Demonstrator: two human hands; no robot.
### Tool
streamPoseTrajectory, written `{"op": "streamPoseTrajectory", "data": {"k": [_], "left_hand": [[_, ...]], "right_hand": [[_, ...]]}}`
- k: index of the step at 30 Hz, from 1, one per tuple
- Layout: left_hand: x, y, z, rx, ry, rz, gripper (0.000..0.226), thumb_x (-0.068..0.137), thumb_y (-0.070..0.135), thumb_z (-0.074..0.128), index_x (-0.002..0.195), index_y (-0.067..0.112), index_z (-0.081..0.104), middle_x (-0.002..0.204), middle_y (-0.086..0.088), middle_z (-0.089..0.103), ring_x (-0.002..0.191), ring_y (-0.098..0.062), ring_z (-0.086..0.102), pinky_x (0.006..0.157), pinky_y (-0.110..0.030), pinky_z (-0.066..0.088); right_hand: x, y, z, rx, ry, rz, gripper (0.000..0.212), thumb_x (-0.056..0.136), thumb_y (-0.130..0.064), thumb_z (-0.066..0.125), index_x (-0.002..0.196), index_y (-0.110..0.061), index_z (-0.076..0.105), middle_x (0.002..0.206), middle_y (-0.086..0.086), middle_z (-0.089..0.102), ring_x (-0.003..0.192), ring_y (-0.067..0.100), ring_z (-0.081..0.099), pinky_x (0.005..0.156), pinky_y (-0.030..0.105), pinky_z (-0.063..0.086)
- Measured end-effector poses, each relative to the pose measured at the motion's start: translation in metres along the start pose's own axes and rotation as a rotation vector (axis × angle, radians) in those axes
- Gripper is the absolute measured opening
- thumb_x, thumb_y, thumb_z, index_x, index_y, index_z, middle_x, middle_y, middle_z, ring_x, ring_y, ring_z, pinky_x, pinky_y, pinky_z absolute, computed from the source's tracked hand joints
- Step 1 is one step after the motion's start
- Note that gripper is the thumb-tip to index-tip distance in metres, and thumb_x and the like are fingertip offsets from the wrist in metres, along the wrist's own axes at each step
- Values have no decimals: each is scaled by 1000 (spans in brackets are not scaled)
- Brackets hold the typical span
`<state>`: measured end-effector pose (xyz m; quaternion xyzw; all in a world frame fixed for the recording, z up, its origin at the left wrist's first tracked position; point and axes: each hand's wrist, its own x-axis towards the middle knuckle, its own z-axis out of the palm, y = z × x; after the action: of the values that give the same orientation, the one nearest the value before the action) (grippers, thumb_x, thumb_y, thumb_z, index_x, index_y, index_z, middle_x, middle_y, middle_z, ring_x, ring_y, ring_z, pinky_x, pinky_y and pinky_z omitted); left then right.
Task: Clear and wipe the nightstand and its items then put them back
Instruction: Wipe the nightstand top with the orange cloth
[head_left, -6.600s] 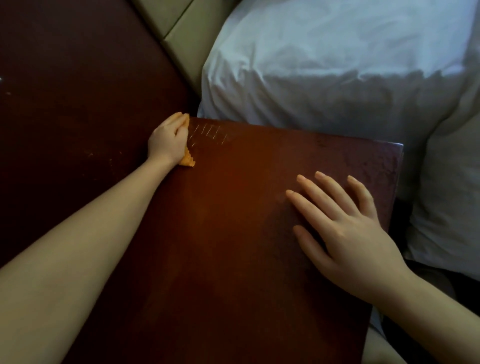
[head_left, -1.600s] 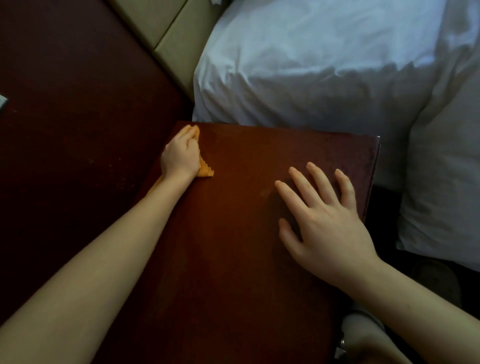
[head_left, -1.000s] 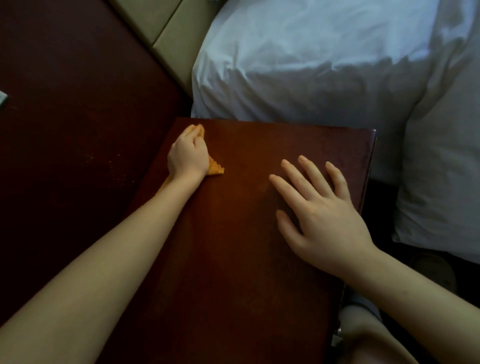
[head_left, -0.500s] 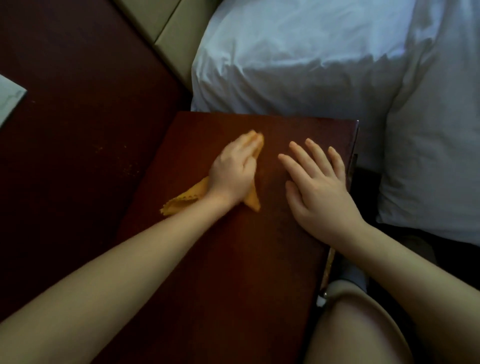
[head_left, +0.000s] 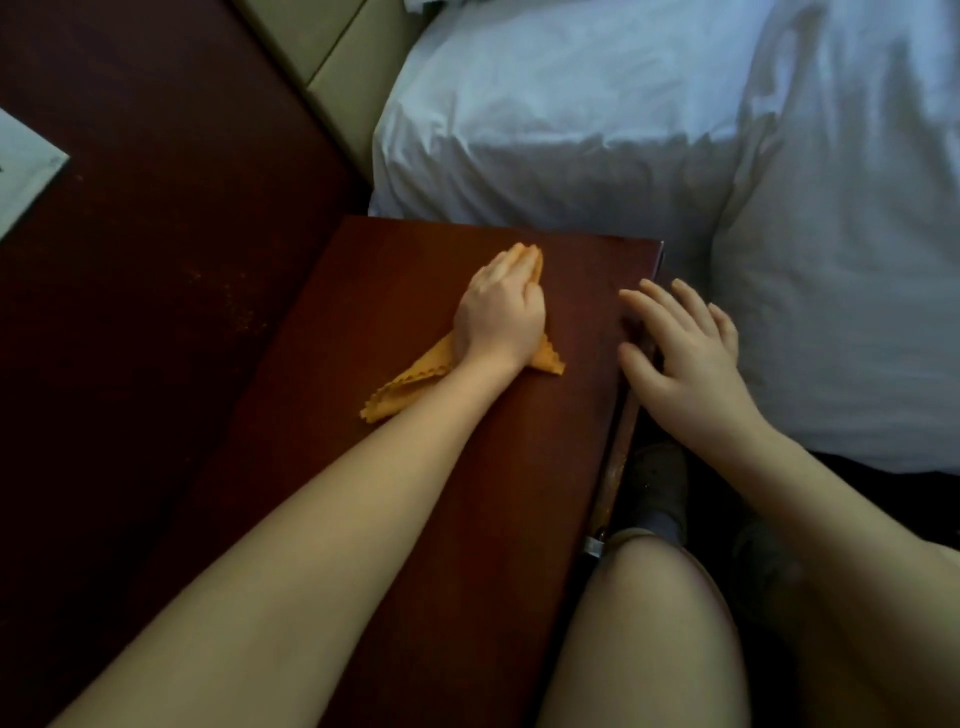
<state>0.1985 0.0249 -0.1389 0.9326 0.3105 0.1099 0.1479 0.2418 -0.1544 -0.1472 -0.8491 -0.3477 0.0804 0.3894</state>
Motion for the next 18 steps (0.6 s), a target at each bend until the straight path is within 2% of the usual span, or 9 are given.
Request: {"op": "streamPoseTrajectory", "data": {"k": [5,8,10,12,14,15,16,18], "left_hand": [[-68,3,-10,-33,-178,288,45,92,20,38,137,22,44,145,3,39,135,-13,30,107,-22,17],[-127,-12,-26,-110,-196,340,43,87,25,40,126,22,57,136,5,50,130,-8,37,105,-19,19],[-158,-21,-34,-187,-95,243,31,85,21,44,106,19,67,121,4,61,121,-10,48,102,-23,30],[-175,-24,-43,-319,25,45,21,86,14,45,89,17,66,107,3,63,110,-15,54,95,-29,41],[-182,-15,-61,-588,118,-227,24,88,6,46,81,23,62,106,4,61,106,-17,56,90,-33,47],[-184,-8,-72,-725,158,-328,28,88,5,47,78,27,60,107,4,60,105,-17,56,89,-34,49],[-187,-1,-83,-829,195,-386,30,89,6,47,77,31,59,106,4,61,103,-16,57,90,-34,49],[-195,12,-103,-973,232,-422,28,89,9,49,77,32,60,96,6,64,95,-13,60,87,-33,50]], "right_hand": [[-13,3,-7,18,-37,121,46,92,-18,50,138,-16,43,145,4,41,139,25,22,110,37,11],[-31,-13,-5,27,-65,116,41,92,-18,50,134,-16,48,141,4,46,138,24,24,110,37,11],[-49,-27,-2,2,-30,106,38,92,-18,50,130,-16,53,140,3,47,139,25,24,111,38,8],[-69,-43,-1,-14,57,69,35,91,-16,52,125,-16,57,135,2,51,136,27,30,111,41,11],[-89,-63,-3,117,41,72,31,89,-16,54,119,-17,61,119,1,61,118,23,50,101,41,33],[-98,-75,-4,258,-43,120,27,89,-18,55,115,-20,61,110,-1,63,103,17,57,88,35,42],[-108,-88,-4,396,-175,186,25,89,-21,56,114,-23,59,104,-3,63,91,11,59,77,28,45],[-125,-111,-5,512,-422,278,33,89,-30,59,120,-23,53,101,-7,62,82,2,60,65,16,45]]}}
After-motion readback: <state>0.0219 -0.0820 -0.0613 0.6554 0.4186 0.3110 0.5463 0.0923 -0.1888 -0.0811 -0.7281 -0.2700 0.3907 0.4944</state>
